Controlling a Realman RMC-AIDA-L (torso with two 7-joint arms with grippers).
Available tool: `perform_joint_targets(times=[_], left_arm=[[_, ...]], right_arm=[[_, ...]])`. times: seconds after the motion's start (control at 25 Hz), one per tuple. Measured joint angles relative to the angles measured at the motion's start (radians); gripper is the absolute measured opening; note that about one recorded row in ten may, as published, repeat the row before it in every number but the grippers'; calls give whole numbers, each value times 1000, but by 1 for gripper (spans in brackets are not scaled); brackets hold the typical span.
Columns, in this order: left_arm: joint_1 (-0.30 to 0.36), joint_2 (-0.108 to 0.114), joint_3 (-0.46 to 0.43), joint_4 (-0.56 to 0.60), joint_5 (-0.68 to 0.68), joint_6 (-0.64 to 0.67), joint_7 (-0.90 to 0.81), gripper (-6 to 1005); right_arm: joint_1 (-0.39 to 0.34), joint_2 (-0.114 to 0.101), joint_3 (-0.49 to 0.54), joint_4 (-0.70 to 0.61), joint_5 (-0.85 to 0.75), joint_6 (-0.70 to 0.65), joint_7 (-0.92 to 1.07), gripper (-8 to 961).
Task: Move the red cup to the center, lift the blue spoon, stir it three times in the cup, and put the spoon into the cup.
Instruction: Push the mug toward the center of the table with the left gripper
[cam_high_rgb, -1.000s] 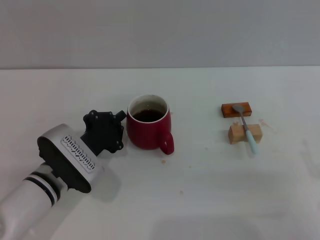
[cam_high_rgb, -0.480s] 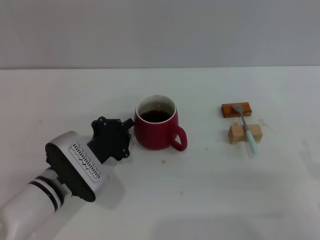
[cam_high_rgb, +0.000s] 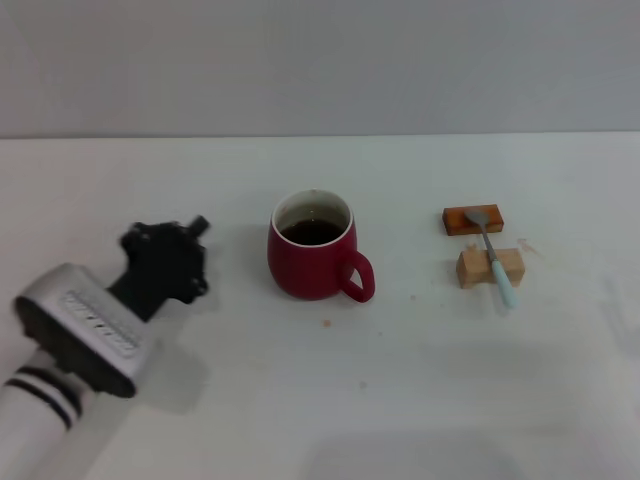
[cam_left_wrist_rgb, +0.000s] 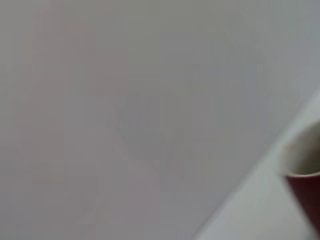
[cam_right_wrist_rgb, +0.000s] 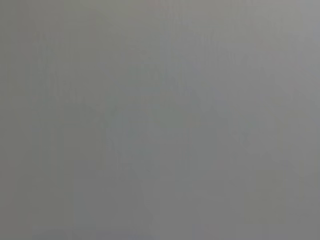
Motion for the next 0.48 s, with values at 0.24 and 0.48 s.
perform_joint_targets(times=[0.24, 0.48], left_arm=[[98, 4, -89, -27, -1, 133, -5, 14], [108, 4, -130, -20, -2, 129, -21, 15]], right_arm=[[5, 0, -1, 1, 0, 0, 0, 716], [16, 0, -2, -3, 0, 1, 0, 715]])
